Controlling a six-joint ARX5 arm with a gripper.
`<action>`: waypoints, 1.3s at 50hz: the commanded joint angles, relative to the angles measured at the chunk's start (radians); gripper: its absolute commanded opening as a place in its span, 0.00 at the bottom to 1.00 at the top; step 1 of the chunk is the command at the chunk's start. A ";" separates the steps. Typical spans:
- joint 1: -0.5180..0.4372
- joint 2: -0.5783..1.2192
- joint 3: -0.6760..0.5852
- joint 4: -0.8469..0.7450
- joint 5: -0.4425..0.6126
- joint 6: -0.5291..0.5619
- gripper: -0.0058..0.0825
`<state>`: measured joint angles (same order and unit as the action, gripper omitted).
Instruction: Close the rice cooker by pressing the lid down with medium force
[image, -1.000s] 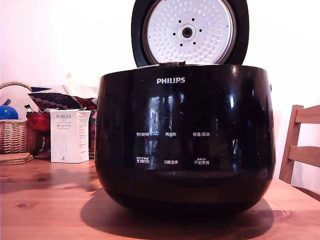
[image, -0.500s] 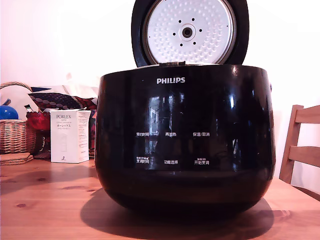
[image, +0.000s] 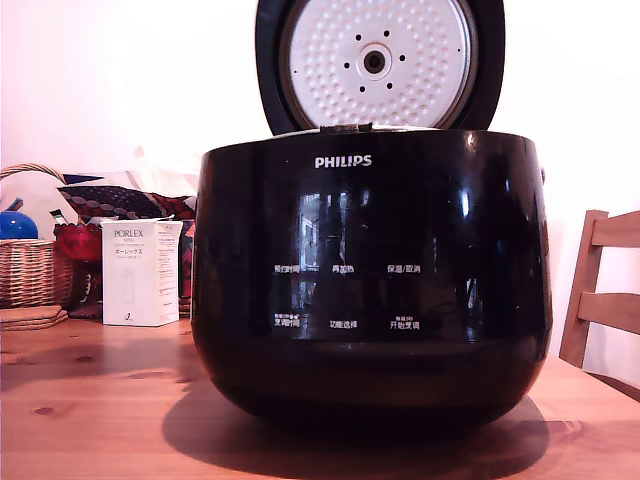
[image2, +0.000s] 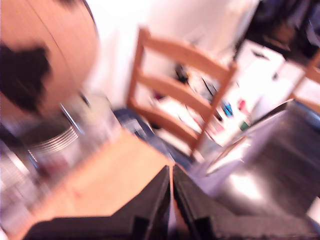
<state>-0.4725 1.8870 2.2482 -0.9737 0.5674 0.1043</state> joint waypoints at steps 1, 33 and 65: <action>-0.037 0.027 -0.026 -0.079 0.009 0.002 0.04; -0.076 0.106 -0.027 -0.364 -0.030 0.037 0.04; -0.164 0.172 -0.040 -0.387 -0.091 0.034 0.04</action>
<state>-0.6338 2.0415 2.2417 -1.3510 0.4957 0.1364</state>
